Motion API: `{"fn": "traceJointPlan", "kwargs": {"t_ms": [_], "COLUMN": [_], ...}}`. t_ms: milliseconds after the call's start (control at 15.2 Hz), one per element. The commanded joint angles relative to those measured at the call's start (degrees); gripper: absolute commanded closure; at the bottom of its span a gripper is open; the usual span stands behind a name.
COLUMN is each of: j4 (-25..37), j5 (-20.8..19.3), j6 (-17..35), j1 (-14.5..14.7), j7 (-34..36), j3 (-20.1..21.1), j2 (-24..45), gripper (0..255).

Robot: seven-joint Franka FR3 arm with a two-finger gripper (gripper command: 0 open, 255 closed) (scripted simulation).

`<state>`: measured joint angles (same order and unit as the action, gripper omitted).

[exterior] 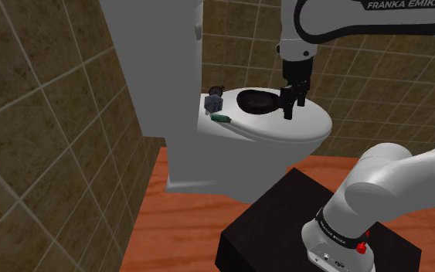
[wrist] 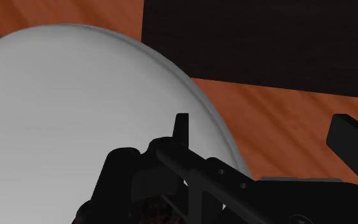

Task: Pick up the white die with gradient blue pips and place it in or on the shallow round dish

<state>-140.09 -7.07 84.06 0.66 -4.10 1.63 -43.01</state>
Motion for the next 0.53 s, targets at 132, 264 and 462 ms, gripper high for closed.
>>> {"fn": "traceJointPlan", "kwargs": {"t_ms": [132,264,462], "j4": [1.56,3.39,6.66], "j5": [1.01,1.87,2.92], "j6": [3.05,5.9,9.76], "j1": [-0.04,-0.1,-0.21], "j7": [1.86,3.62,6.12], "j3": [0.6,1.16,1.91], "j2": [3.81,7.67,13.5], "gripper": [0,0,0]}}
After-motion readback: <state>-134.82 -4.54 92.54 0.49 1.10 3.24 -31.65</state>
